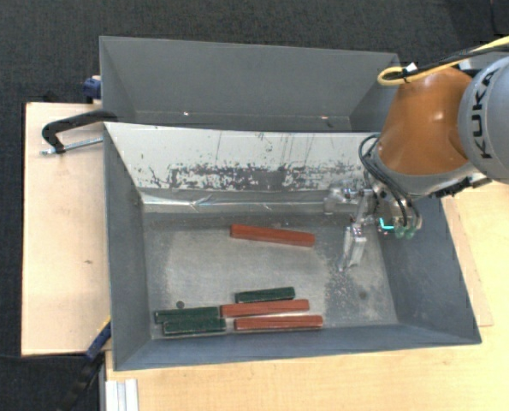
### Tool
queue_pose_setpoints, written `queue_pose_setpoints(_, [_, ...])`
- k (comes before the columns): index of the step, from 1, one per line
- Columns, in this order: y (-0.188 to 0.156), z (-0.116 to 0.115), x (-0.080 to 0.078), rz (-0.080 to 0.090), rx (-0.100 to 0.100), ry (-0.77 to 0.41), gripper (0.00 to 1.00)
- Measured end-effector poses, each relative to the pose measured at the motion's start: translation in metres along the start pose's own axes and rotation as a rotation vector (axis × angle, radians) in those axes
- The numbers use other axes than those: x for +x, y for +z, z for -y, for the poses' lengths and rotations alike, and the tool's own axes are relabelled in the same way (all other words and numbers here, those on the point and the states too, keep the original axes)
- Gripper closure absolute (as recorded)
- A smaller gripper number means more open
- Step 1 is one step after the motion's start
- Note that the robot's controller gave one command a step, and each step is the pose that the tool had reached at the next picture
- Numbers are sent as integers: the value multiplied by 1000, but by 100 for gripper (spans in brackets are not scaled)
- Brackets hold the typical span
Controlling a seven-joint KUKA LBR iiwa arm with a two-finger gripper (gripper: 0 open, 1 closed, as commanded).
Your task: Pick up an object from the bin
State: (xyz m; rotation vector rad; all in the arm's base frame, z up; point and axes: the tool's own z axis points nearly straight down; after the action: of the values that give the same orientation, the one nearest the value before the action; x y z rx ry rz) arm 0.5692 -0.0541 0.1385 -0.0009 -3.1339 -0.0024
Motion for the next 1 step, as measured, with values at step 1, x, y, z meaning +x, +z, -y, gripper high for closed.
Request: queue_pose_setpoints(1, [-4,0,-2,8,1,-1,0])
